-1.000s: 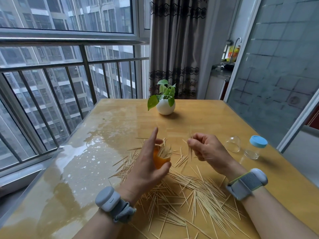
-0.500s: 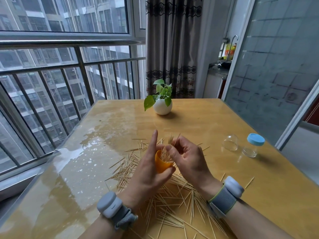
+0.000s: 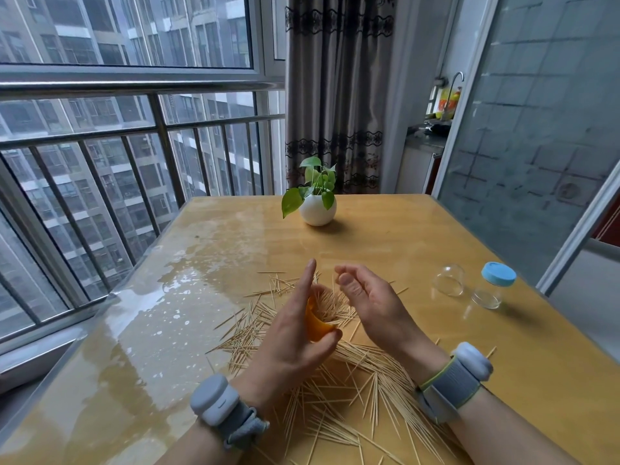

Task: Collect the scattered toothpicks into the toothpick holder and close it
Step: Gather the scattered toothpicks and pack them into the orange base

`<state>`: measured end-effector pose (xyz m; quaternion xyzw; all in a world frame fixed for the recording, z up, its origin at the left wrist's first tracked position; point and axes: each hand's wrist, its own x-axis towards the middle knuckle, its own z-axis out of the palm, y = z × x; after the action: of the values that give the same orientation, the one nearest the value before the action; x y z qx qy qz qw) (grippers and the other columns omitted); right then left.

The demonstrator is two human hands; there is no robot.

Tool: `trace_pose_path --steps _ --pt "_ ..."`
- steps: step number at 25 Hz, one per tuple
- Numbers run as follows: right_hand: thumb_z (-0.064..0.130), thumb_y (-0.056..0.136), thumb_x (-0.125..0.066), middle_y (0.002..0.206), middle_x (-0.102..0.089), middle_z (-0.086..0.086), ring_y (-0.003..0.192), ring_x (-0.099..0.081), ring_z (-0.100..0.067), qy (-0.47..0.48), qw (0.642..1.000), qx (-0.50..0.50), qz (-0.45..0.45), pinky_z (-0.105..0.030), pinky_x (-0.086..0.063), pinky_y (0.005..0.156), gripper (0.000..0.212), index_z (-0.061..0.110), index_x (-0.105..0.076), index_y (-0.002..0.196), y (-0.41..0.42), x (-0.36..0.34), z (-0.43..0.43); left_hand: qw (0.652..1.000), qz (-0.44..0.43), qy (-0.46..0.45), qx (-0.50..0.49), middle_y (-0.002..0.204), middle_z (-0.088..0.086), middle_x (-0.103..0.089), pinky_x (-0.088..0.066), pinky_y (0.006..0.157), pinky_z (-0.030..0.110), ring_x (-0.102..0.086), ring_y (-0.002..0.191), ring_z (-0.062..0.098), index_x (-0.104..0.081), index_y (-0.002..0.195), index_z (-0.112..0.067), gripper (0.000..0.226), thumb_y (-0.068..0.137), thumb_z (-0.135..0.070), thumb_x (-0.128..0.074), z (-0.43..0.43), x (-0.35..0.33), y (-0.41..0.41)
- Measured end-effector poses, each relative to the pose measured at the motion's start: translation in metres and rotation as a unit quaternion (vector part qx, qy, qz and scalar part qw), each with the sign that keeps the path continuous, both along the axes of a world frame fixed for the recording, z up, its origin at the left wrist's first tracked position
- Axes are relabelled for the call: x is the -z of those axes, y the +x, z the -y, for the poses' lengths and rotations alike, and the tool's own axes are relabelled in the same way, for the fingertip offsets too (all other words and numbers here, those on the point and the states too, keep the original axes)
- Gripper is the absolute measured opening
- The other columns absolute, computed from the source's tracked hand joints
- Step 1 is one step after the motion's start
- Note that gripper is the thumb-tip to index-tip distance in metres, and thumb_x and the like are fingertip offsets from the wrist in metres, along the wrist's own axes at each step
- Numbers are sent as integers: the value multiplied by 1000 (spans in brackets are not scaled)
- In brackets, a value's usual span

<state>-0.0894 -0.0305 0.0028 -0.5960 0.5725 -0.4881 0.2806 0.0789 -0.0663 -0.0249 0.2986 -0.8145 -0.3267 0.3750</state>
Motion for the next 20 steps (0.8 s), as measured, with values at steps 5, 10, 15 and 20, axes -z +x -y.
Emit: trace_pose_path --steps 5,10,15,20 --pt "22 95 -62 85 -72 7 84 -65 -6 22 992 -20 123 -26 -52 79 13 16 -72 98 -3 -4 2 999 19 12 24 121 -15 -53 -44 86 14 -58 96 8 -3 158 -29 106 77 -24 -73 -4 -1 -2" --pt "21 91 -66 82 -73 7 80 -66 -1 -38 992 11 123 -16 -48 71 11 17 -75 86 -5 -6 -2 996 -24 85 -10 126 -21 -52 -49 84 13 -61 100 0 2 157 -30 112 80 -17 -78 -1 -3 0" --pt "29 97 -51 113 -68 9 108 -60 0 -119 990 30 -76 -19 -49 91 29 19 -72 114 5 5 -6 994 -22 98 -31 139 -14 -49 -53 96 28 -60 112 5 -17 157 -25 102 75 -25 -79 3 -4 5" --pt "79 86 -28 153 -40 7 137 -40 -1 -4 996 -48 -72 -23 -37 111 87 23 -33 152 15 6 -10 997 80 -7 -5 111 -19 -57 -44 82 13 -56 98 -6 -46 139 -29 72 75 -26 -79 -3 -6 1"
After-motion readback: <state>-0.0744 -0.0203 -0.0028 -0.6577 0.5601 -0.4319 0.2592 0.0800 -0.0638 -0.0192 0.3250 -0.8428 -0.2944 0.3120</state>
